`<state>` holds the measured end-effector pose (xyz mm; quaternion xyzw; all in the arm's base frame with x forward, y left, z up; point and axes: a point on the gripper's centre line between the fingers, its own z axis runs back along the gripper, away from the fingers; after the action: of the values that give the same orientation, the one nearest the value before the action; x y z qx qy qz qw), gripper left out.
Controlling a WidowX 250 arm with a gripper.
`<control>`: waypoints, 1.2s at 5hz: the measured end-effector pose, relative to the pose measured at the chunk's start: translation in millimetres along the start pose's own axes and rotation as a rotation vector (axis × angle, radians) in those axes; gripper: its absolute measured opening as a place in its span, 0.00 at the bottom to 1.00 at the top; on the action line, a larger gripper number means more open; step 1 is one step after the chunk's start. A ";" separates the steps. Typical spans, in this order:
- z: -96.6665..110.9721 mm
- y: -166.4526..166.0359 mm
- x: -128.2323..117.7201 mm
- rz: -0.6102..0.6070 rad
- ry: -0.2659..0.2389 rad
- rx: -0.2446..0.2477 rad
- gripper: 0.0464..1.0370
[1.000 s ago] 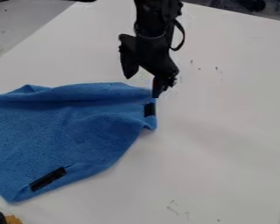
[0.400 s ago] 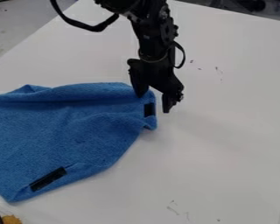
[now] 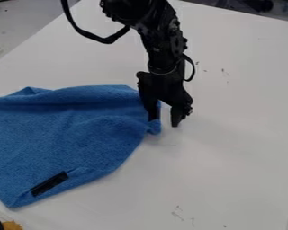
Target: Fold the blue cloth from north to south
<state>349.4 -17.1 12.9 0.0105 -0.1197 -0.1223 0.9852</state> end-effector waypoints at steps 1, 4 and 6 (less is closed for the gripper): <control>0.2 -0.9 -1.5 -0.007 0.011 -0.006 0.63; 3.6 0.1 0.0 -0.032 0.035 -0.007 0.02; 80.8 15.2 12.6 0.044 0.079 0.152 0.01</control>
<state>345.6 -4.8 95.1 0.0872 -0.0901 -0.0908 0.9879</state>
